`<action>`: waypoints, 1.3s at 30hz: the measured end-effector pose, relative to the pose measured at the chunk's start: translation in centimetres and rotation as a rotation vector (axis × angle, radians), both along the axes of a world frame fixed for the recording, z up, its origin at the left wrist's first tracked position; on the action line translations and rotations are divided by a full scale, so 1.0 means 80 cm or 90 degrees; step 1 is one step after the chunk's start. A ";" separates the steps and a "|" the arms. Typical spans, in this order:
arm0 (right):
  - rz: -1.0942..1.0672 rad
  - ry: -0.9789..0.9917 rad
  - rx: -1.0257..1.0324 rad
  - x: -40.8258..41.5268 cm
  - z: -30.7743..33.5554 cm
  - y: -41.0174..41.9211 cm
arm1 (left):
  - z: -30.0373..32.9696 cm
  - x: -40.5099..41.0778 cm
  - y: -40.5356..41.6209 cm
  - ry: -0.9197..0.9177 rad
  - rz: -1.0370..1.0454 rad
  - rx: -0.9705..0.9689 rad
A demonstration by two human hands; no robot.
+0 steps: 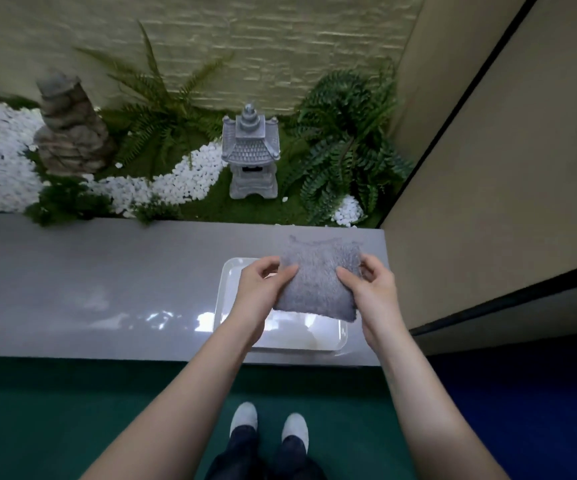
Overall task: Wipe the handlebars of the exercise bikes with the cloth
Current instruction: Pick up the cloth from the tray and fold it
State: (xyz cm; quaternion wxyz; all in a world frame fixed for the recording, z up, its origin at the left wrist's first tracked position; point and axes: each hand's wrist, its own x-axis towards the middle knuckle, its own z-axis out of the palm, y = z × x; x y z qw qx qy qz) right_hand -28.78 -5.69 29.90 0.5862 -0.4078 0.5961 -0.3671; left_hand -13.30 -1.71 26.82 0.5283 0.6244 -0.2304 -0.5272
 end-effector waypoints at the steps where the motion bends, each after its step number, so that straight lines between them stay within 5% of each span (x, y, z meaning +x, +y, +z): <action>1: -0.008 0.076 -0.027 -0.004 0.004 0.007 | 0.011 -0.009 0.005 -0.065 -0.005 -0.007; 6: -0.038 0.327 -0.201 -0.015 0.044 0.047 | 0.060 -0.050 0.028 -0.413 -0.081 -0.131; 14: -0.143 0.385 -0.221 -0.001 0.094 0.101 | 0.114 -0.061 0.050 -0.539 -0.249 -0.231; 22: -0.311 0.300 -0.132 0.010 0.109 0.194 | 0.147 -0.046 0.117 -0.367 -0.574 -0.253; 29: -0.421 0.203 -0.095 -0.034 0.120 0.302 | 0.163 -0.062 0.163 0.004 -0.768 -0.114; 32: -0.452 0.131 -0.123 -0.050 0.125 0.345 | 0.164 -0.091 0.171 -0.029 -0.705 -0.087; 39: -0.529 0.017 -0.182 -0.074 0.134 0.452 | 0.161 -0.186 0.241 0.031 -0.854 -0.119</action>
